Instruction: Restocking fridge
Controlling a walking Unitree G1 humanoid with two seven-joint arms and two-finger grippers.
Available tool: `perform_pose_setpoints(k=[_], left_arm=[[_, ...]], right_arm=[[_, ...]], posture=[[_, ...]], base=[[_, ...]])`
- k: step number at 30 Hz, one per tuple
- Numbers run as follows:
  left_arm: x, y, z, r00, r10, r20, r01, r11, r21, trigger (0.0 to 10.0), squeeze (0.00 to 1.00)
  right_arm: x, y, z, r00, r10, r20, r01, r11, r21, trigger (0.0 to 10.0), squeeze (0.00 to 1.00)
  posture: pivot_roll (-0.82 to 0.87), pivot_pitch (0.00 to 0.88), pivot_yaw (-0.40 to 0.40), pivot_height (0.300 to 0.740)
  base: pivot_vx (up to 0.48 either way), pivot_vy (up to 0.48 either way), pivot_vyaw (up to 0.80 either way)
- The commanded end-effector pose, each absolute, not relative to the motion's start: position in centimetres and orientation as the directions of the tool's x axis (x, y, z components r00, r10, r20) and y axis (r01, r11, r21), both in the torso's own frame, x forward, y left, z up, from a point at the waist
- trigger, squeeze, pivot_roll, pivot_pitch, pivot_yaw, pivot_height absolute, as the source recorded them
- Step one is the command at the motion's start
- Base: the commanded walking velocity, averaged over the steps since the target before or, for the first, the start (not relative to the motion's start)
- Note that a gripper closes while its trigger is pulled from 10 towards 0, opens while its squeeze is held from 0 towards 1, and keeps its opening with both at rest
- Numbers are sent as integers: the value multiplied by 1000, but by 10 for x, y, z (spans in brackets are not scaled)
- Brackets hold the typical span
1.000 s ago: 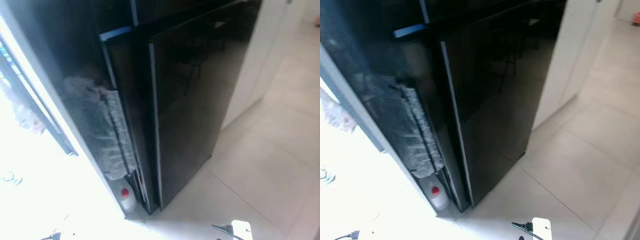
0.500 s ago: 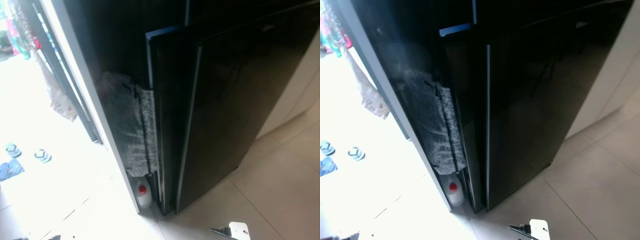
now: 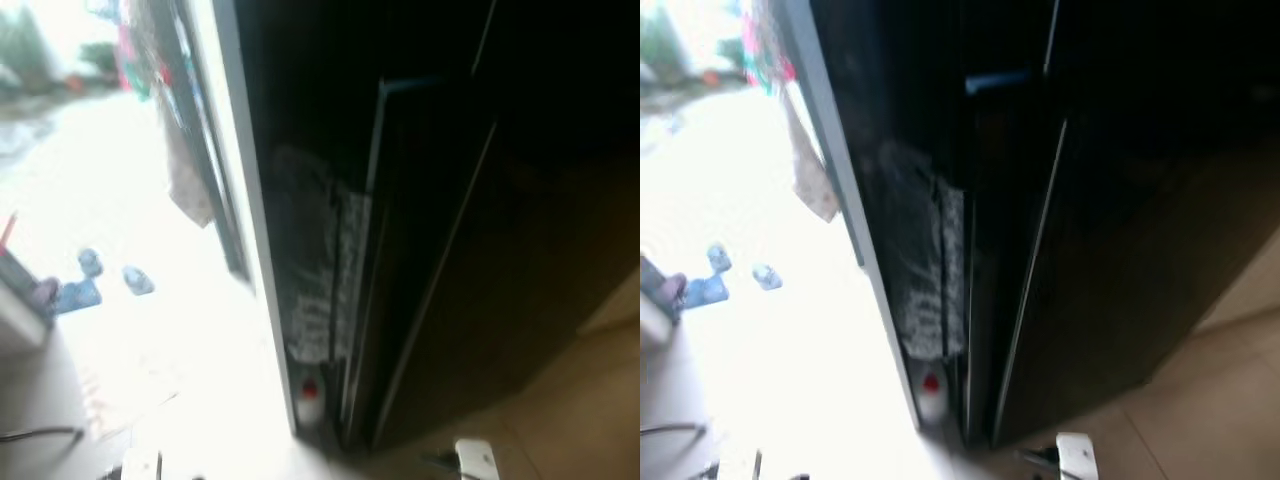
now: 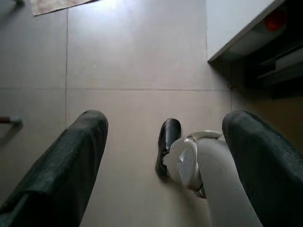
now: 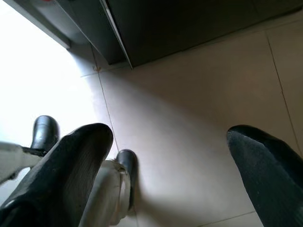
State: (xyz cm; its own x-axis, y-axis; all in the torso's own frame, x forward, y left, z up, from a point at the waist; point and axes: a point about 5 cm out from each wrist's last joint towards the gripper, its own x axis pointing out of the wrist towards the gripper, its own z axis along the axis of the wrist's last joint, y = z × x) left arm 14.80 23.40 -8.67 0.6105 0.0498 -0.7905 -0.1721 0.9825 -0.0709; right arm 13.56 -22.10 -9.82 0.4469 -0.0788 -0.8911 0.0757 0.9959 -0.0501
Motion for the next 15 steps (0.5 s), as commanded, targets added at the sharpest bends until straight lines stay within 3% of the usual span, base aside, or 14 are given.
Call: perform_pose_setpoints(k=[1,15], left_arm=[[139,245,-88,579,69,-812,-154,988,-26,10000,0],[122,245,-93,541,92,-836,-160,987,5,10000,0]], right_arm=[[143,-212,-97,463,-50,-885,62,998,-24,10000,0],[140,-212,-98,451,-49,-891,68,997,-21,10000,0]], posture=[[47,0,-12,740],[47,2,-6,740]], base=[[0,0,800],[0,0,800]])
